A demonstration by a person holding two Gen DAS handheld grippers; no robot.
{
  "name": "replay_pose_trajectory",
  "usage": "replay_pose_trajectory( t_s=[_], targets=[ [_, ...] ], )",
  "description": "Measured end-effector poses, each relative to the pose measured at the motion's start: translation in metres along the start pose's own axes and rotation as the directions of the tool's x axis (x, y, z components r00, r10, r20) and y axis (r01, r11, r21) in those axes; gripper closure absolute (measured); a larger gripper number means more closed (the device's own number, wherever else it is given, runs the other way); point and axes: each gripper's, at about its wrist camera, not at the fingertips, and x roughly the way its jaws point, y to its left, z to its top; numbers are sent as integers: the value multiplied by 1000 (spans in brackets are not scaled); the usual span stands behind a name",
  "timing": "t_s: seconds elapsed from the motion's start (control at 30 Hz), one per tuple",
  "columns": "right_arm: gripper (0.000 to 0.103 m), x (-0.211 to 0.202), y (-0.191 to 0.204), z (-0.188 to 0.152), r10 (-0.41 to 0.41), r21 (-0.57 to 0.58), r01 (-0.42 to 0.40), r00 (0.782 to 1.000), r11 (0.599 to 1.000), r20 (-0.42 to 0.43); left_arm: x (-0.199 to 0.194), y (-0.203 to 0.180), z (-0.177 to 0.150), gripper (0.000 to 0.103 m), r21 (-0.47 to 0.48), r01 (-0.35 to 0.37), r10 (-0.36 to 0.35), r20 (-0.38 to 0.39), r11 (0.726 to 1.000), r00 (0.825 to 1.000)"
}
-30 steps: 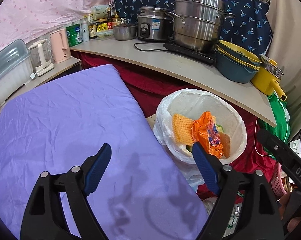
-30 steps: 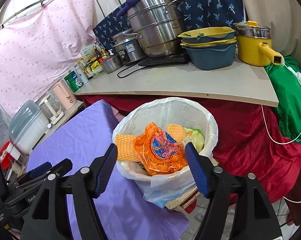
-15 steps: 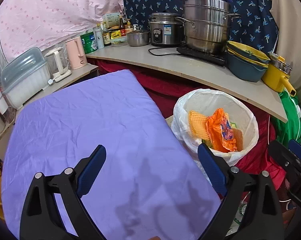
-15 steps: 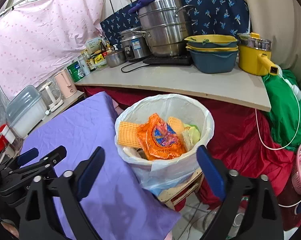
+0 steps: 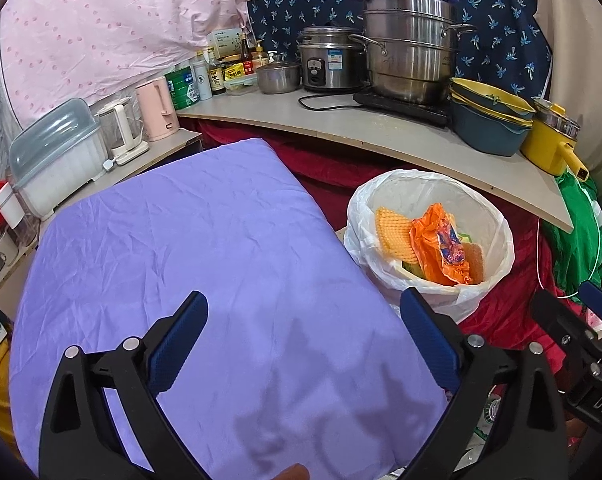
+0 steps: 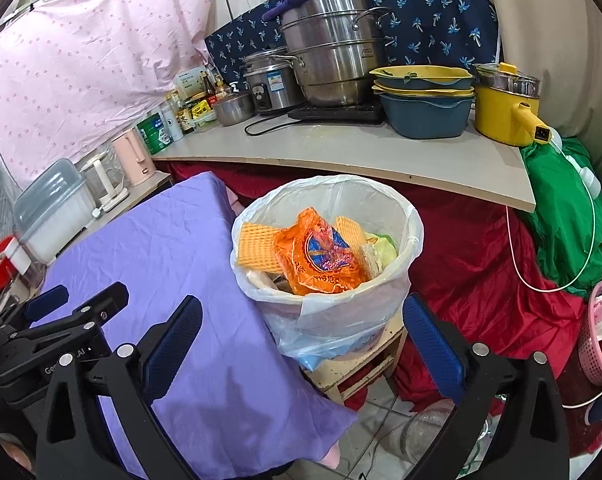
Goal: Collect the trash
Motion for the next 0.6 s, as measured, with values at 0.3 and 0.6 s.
replay_pose_trajectory(
  t_s=[0.3, 0.6],
  targets=[
    [6, -3, 2, -8, -6, -22, 6, 1000, 1000, -7, -4, -8, -7, 10, 27, -19, 19, 9, 999, 1000],
    [6, -1, 6, -10, -15, -53, 14, 1000, 999, -9, -1, -4, -11, 10, 8, -6, 6, -10, 1000, 1000]
  ],
)
